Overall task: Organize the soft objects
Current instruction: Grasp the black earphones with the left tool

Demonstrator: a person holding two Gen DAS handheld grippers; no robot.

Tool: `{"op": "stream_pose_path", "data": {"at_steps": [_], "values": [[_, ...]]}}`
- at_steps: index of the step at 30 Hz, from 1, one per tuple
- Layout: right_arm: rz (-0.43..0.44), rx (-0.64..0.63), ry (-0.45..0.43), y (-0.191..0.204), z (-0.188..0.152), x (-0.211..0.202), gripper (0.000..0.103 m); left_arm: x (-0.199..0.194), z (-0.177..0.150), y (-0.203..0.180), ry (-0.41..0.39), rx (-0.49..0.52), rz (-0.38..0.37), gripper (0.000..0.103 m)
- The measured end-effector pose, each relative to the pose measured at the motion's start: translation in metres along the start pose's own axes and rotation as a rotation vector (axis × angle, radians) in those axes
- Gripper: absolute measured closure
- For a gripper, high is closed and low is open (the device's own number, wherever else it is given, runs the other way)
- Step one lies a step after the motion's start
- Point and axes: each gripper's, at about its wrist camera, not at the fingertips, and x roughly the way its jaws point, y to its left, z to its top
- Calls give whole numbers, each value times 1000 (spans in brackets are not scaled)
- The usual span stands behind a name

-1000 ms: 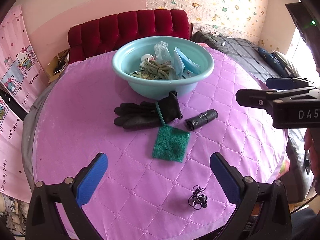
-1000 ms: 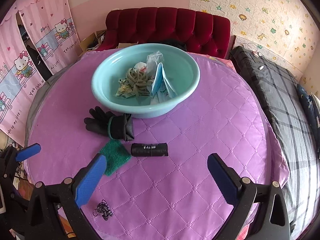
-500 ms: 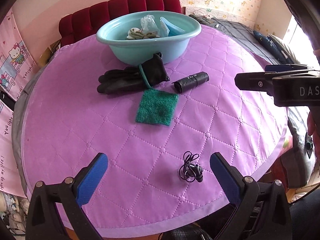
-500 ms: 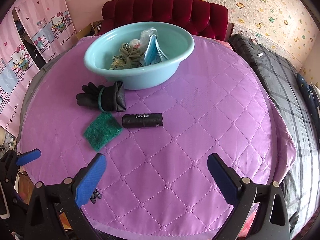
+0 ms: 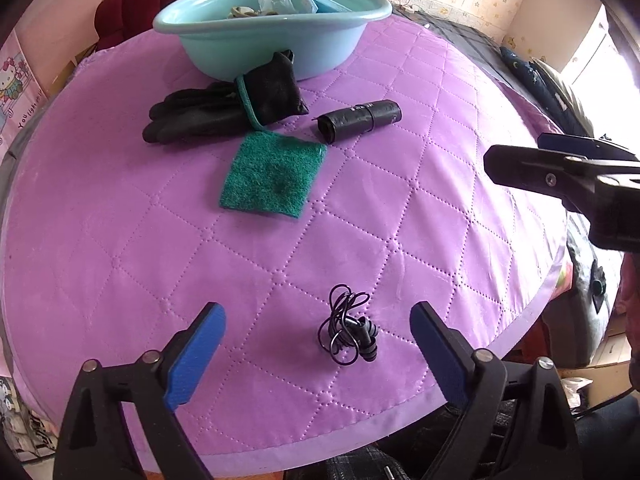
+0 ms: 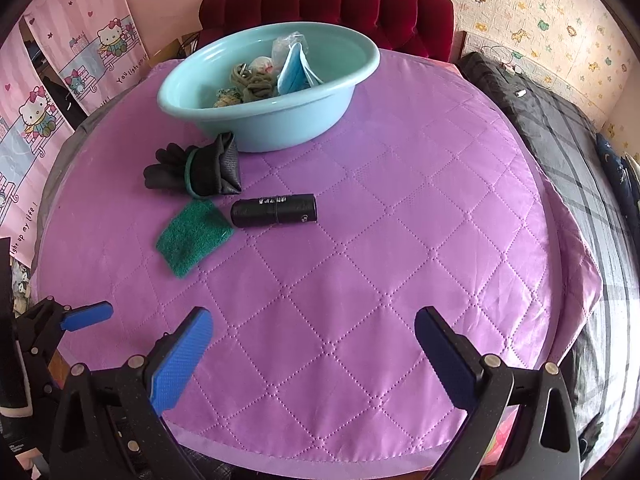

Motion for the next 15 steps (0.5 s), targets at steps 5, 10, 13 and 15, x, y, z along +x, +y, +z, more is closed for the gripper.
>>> {"op": "stream_pose_path", "data": {"at_steps": [5, 10, 13, 15], "values": [[22, 14, 19, -7, -4, 6, 0, 13, 3, -5, 44, -8, -28, 75], [33, 25, 32, -13, -3, 12, 0, 18, 6, -8, 50, -18, -86, 96], [40, 22, 35, -14, 1, 15, 0, 10, 10, -6, 23, -28, -90, 96], [45, 16, 34, -13, 4, 18, 0, 7, 14, -3, 21, -37, -85, 96]]}}
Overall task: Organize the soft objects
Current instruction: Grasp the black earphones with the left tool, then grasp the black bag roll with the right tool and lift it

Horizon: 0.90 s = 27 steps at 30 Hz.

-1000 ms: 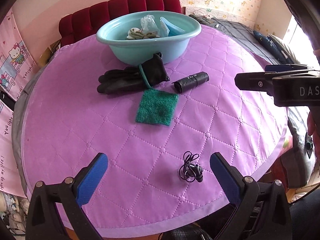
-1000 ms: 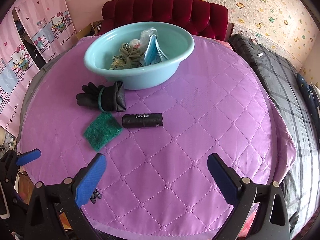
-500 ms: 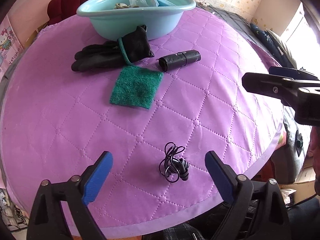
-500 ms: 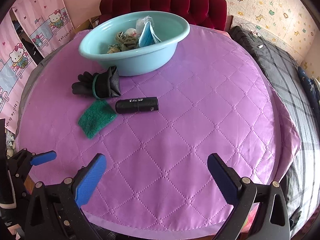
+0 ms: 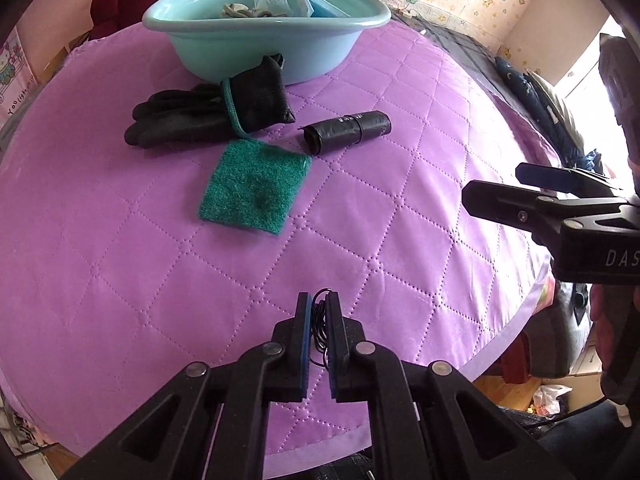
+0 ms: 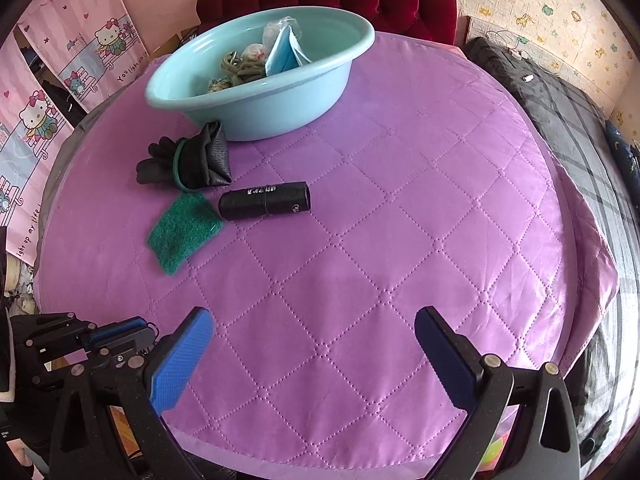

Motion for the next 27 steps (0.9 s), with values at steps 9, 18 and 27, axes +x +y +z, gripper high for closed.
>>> {"op": "stream_pose_path", "data": {"at_steps": [9, 18, 27], "values": [[28, -27, 12, 5, 23, 13, 0, -13, 12, 20, -33, -73, 36, 96], [50, -64, 48, 17, 48, 37, 0, -23, 22, 31, -67, -129, 73, 96], [50, -116, 83, 37, 68, 64, 0, -29, 23, 46, -67, -178, 98, 96]]}}
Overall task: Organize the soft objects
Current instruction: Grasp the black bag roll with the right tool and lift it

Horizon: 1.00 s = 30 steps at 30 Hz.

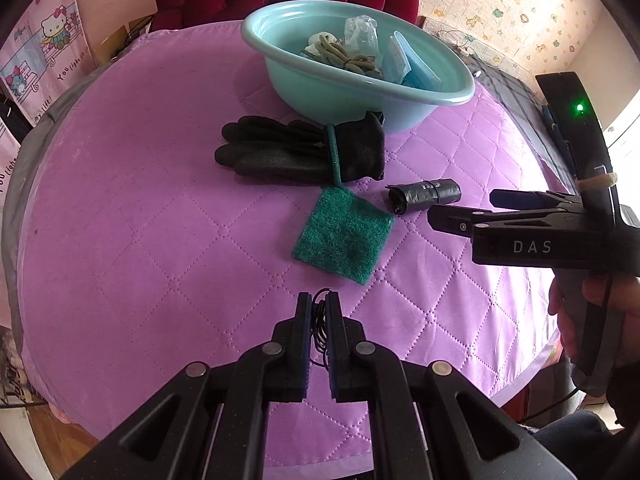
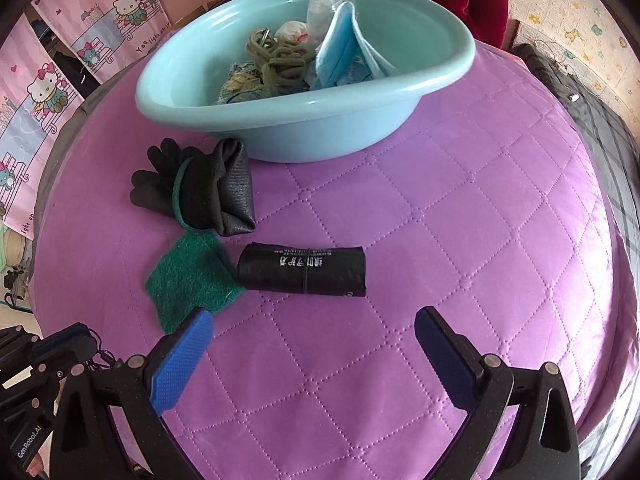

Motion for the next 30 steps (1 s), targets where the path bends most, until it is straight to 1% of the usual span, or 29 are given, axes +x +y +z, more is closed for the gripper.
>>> {"op": "stream_pose_path", "data": {"at_steps": [2, 5, 10, 12, 14, 16, 18, 20, 21, 22, 23, 25, 27, 28, 29, 30], "values": [[-12, -28, 1, 5, 5, 3, 0, 0, 1, 3, 1, -4, 5, 96], [-7, -75, 25, 11, 12, 10, 0, -1, 2, 8, -1, -11, 9, 96], [-6, -187, 66, 26, 24, 21, 1, 0, 4, 17, -3, -40, 4, 96], [-5, -222, 90, 29, 29, 26, 5, 0, 4, 20, -4, -51, 1, 96], [-18, -268, 107, 33, 32, 31, 13, 1, 4, 22, -3, -58, 0, 96], [-21, -302, 130, 38, 34, 36, 15, 1, 4, 24, -3, -65, -2, 96], [-5, -317, 152, 39, 37, 40, 19, 2, 4, 26, -1, -71, -4, 96], [3, -339, 177, 41, 42, 46, 27, 2, 3, 27, -1, -77, -6, 96], [5, -351, 192, 43, 44, 50, 29, 2, 3, 28, -1, -79, -6, 96], [2, -362, 205, 43, 45, 53, 36, 3, 3, 29, -1, -82, -7, 96], [-7, -371, 210, 44, 47, 55, 48, 3, 3, 30, -1, -84, -8, 96], [-24, -388, 206, 46, 47, 56, 62, 3, 3, 31, -2, -87, -11, 96], [-7, -374, 199, 45, 48, 53, 67, 3, 3, 32, -4, -88, -12, 96], [0, -360, 197, 43, 47, 51, 71, 2, 4, 32, -5, -88, -13, 96], [7, -345, 200, 42, 46, 50, 83, 2, 4, 32, -7, -87, -14, 96], [13, -333, 202, 34, 45, 46, 84, 2, 4, 32, -8, -85, -15, 96]]}}
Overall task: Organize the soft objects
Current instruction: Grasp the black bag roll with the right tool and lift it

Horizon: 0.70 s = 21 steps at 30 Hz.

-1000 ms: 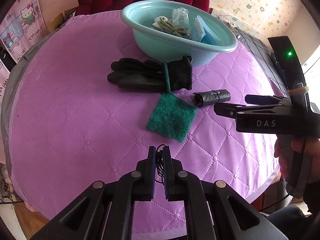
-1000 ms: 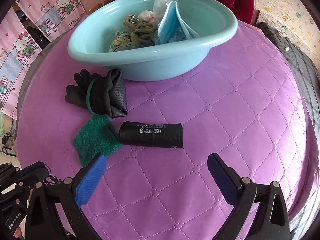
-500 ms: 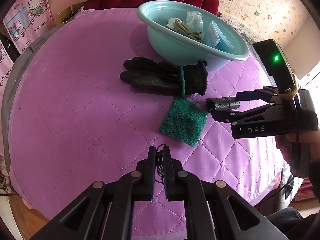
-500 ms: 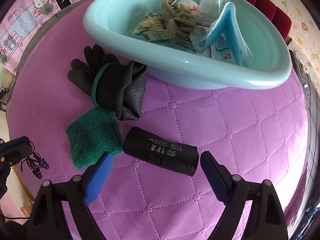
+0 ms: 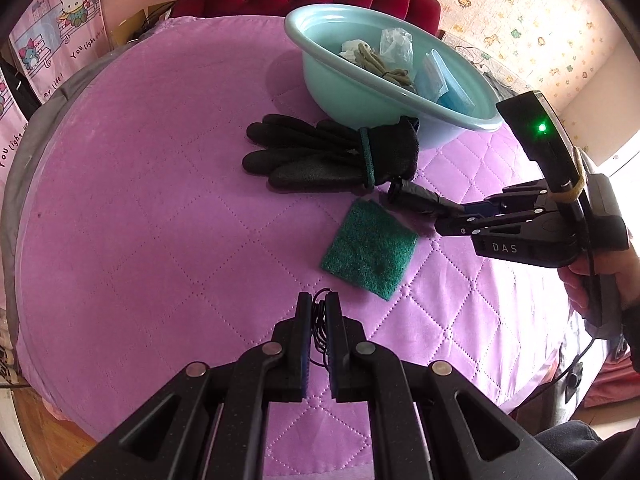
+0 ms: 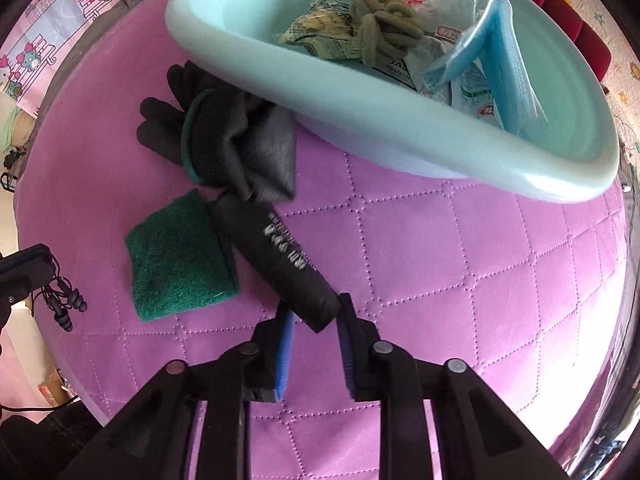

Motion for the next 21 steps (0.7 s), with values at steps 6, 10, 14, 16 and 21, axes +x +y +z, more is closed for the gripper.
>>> {"op": "stream_pose_path", "data": {"at_steps": [6, 10, 14, 16, 21], "values": [[9, 13, -11, 0, -18, -11, 94, -2, 1, -3, -11, 22, -13, 96], [30, 58, -27, -2, -30, -19, 95, -5, 3, -8, -19, 48, -24, 96], [38, 110, -46, -4, -41, -27, 96, -9, 3, -13, -27, 73, -35, 96], [43, 146, -55, -12, -46, -32, 96, -11, 2, -14, -30, 84, -41, 96], [39, 190, -88, -12, -66, -44, 96, -18, 1, -18, -47, 105, -54, 96]]}}
